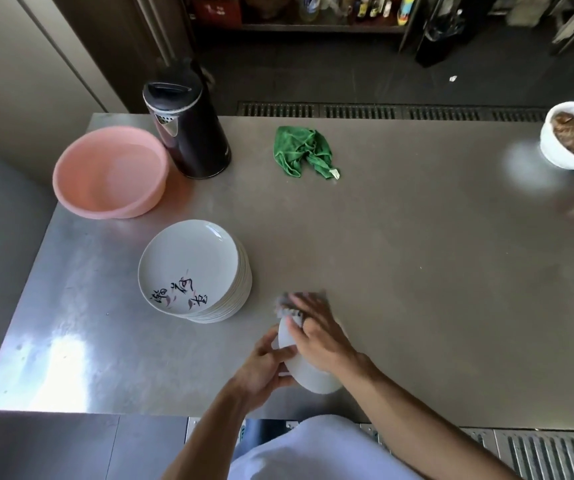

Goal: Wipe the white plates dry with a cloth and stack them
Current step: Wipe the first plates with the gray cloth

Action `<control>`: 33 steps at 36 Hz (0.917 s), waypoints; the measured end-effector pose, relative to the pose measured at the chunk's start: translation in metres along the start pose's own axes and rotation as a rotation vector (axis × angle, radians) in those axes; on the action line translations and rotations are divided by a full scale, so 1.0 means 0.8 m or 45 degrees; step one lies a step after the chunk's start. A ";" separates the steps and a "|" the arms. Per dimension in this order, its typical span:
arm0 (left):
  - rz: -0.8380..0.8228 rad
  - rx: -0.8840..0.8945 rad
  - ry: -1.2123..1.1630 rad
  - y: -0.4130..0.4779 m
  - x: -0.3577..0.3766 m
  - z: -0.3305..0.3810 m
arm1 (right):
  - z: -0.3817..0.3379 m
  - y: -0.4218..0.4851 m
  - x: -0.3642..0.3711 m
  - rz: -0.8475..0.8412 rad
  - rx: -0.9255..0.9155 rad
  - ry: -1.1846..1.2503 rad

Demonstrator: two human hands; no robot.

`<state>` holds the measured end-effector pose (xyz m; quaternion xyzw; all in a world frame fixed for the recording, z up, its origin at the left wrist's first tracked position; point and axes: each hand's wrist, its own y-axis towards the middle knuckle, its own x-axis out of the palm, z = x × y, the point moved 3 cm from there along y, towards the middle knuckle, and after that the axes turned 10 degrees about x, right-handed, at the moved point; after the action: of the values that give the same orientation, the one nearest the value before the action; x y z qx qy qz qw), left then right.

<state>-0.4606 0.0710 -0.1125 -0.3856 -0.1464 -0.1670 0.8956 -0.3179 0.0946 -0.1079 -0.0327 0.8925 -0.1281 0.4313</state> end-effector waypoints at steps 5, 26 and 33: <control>-0.003 0.029 0.003 -0.001 -0.004 -0.007 | 0.018 -0.002 0.006 -0.139 -0.078 -0.062; 0.091 0.121 -0.134 0.003 -0.013 -0.005 | 0.003 -0.002 0.013 -0.295 -0.115 -0.011; 0.057 0.089 -0.097 0.002 -0.013 -0.006 | 0.009 -0.003 0.011 -0.206 -0.245 -0.020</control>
<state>-0.4688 0.0705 -0.1203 -0.3635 -0.1774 -0.1267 0.9057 -0.3178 0.0898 -0.1180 -0.1469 0.8916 -0.0762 0.4215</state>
